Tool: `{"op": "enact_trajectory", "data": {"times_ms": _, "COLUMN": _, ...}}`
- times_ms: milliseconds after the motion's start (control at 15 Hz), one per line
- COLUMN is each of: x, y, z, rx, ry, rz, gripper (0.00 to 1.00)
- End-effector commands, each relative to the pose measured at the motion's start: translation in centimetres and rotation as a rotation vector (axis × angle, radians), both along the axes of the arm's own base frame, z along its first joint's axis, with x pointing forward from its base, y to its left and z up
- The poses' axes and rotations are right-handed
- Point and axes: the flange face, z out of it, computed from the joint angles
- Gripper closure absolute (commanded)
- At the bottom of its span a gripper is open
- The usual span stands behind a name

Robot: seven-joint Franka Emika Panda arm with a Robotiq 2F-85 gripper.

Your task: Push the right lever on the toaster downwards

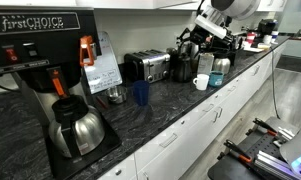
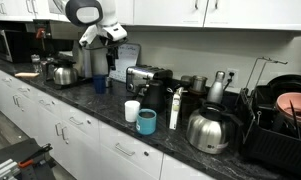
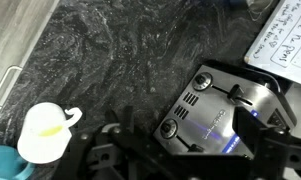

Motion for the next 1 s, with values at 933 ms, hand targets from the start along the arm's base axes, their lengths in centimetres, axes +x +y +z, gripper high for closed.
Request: {"op": "enact_trajectory", "data": {"times_ms": 933, "x": 4.3, "y": 0.6, "z": -2.6, "rx": 0.008, "ry": -0.037, "rz": -0.138, "gripper": 0.0}}
